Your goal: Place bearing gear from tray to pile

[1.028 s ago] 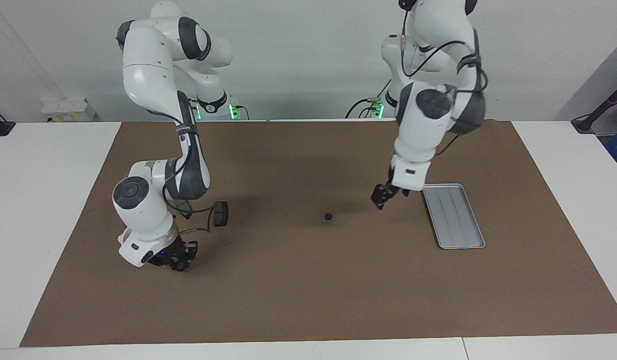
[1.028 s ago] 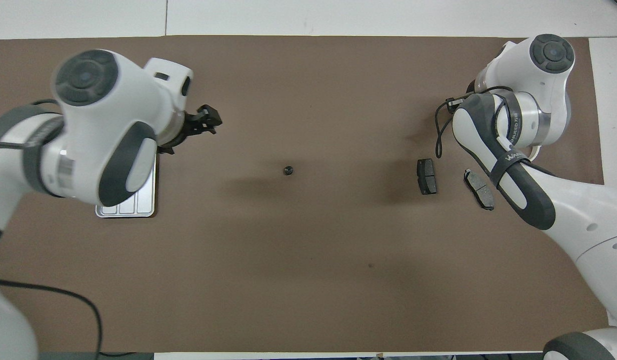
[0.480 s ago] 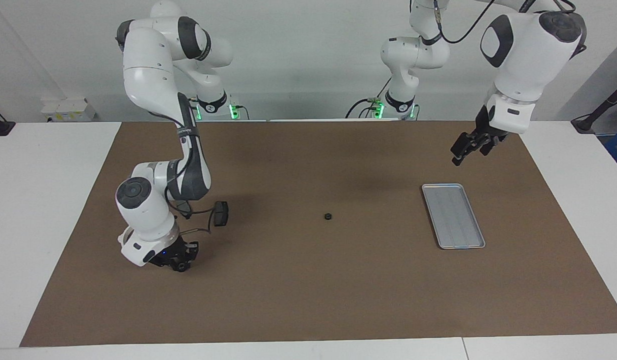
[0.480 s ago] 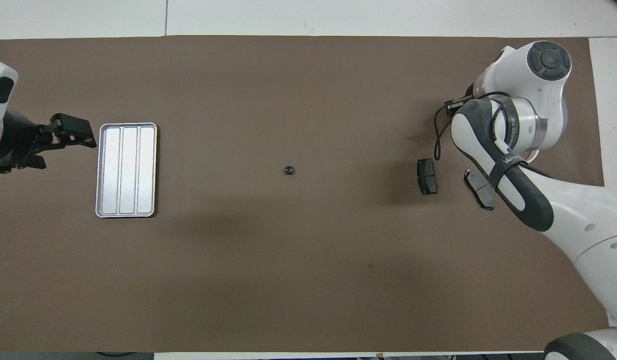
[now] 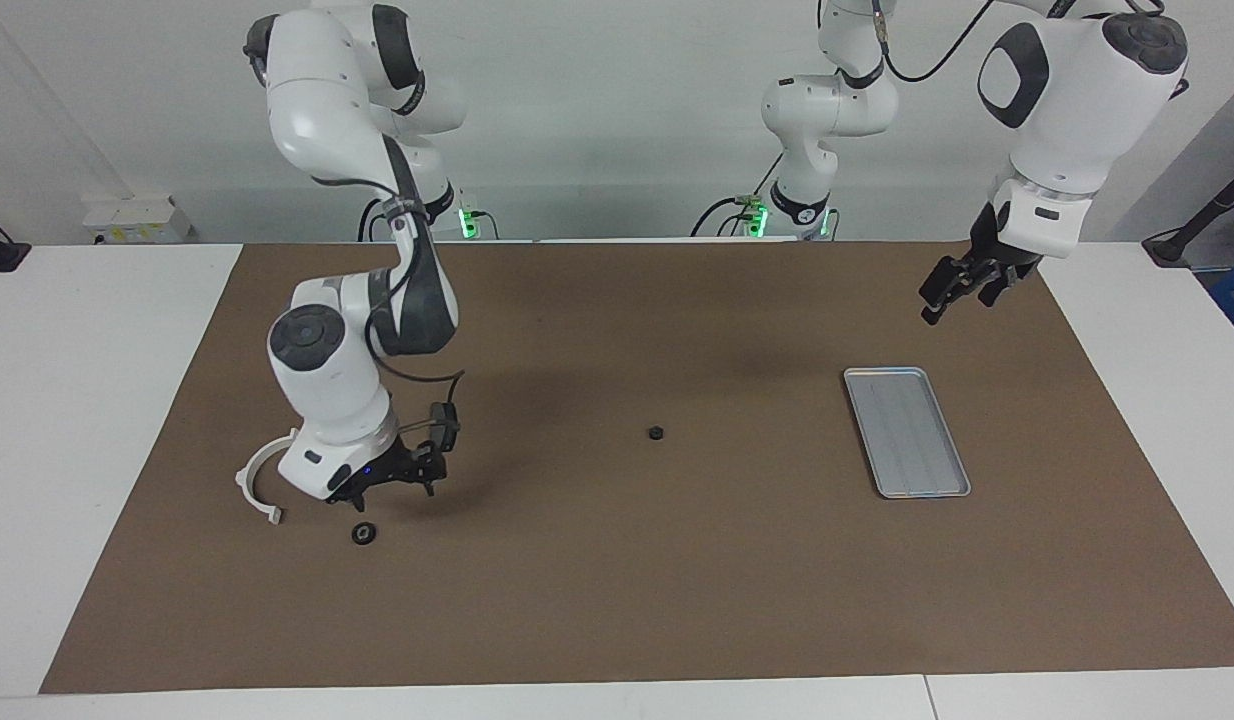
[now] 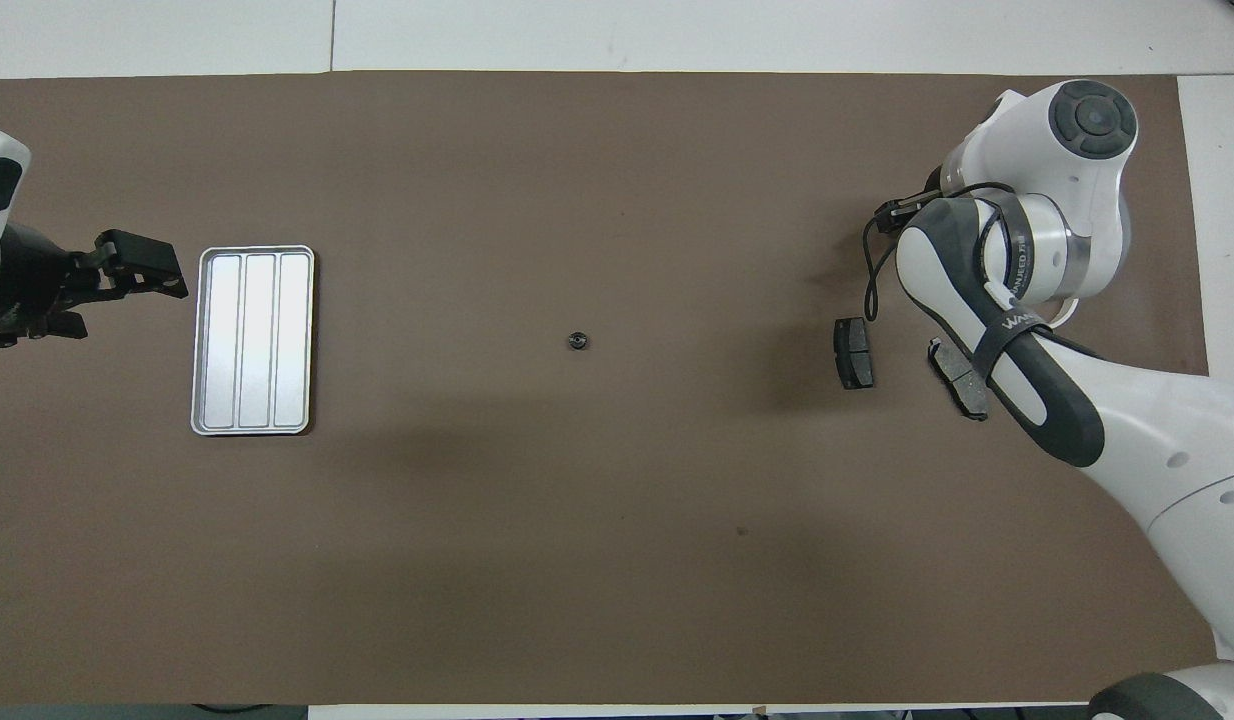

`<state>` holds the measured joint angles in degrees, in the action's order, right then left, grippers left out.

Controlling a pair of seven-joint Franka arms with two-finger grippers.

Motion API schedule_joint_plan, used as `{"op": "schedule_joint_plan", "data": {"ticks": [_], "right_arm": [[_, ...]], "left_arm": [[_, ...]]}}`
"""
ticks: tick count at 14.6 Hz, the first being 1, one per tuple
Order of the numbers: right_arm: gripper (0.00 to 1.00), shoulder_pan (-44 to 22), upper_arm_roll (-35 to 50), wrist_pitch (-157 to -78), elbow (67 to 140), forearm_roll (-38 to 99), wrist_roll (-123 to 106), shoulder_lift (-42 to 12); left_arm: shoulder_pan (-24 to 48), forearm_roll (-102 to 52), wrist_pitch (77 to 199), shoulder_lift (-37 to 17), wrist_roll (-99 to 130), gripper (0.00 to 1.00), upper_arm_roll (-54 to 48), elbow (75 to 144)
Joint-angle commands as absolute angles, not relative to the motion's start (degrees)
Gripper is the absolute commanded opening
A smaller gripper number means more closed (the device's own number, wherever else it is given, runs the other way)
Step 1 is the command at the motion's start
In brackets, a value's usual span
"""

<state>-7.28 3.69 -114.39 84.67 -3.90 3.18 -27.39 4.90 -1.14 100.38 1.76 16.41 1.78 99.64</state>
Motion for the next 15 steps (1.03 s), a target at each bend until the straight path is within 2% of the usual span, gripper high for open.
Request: {"op": "schedule_joint_plan", "data": {"ticks": [1,5,8,11,15], "right_arm": [[1.00,-12.9,4.2,-108.0,83.6,-3.6,17.8,-24.2],[1.00,-23.9,4.7,-107.8,83.8,-0.9,39.0,-23.3],[1.00,-29.3,4.7,-111.1,84.6,-0.9,45.0,-24.5],[1.00,-34.2,4.6,-113.5,83.8,-1.8,53.7,-29.3],[1.00,-35.3,4.5,-118.5,83.5,-3.4,55.6,-35.0]], "left_arm": [[3.8,-1.0,96.8,3.2,14.5,1.00,0.4,99.6],[2.7,-1.1,94.0,3.5,11.4,1.00,-0.6,99.5],[2.1,-1.2,92.3,3.8,10.2,1.00,-0.6,98.5],[2.2,-1.3,90.1,4.4,10.2,1.00,-0.6,98.3],[2.5,-1.2,88.2,4.8,10.1,1.00,-0.7,98.1]]}}
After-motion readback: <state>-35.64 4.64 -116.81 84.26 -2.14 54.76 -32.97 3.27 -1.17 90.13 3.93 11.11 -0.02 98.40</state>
